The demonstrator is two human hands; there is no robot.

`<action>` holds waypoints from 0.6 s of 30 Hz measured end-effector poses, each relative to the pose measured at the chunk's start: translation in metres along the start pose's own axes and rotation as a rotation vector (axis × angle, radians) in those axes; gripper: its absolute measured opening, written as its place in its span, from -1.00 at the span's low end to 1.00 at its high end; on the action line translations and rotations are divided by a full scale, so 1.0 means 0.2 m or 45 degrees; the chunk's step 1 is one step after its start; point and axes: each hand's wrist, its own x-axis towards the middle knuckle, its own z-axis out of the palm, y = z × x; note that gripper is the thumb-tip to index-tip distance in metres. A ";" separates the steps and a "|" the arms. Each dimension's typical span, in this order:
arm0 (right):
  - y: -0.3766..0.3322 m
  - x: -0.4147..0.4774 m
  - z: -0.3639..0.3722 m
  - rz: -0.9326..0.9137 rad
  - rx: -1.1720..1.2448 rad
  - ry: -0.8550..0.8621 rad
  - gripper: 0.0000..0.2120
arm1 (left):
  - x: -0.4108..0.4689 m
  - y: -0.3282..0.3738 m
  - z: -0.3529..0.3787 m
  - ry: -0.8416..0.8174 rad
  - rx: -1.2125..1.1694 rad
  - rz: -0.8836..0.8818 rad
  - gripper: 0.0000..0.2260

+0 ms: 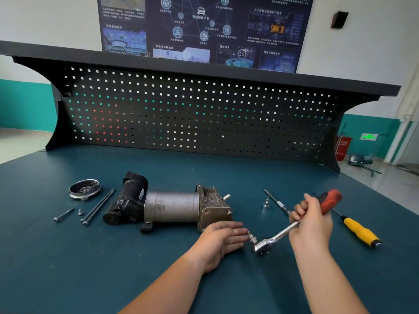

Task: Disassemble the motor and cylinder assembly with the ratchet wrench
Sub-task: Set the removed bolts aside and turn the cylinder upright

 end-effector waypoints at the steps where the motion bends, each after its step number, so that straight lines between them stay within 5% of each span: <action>1: 0.01 0.05 -0.03 0.035 0.029 0.064 -0.73 | -0.01 -0.02 0.01 -0.011 0.137 0.070 -0.79; 5: 0.09 0.19 -0.14 0.193 0.107 0.270 -0.75 | -0.03 -0.06 0.01 -0.078 1.134 0.525 -0.66; 9: 0.15 0.27 -0.23 0.321 0.116 0.338 -0.75 | -0.04 -0.13 0.07 -0.466 1.882 0.917 -0.52; 13: 0.19 0.29 -0.25 0.187 -0.581 0.295 -0.81 | -0.05 -0.13 0.08 -0.476 1.966 0.877 -0.55; 18: 0.17 0.30 -0.29 0.030 -1.227 0.295 -0.41 | -0.06 -0.11 0.09 -0.477 1.993 0.765 -0.56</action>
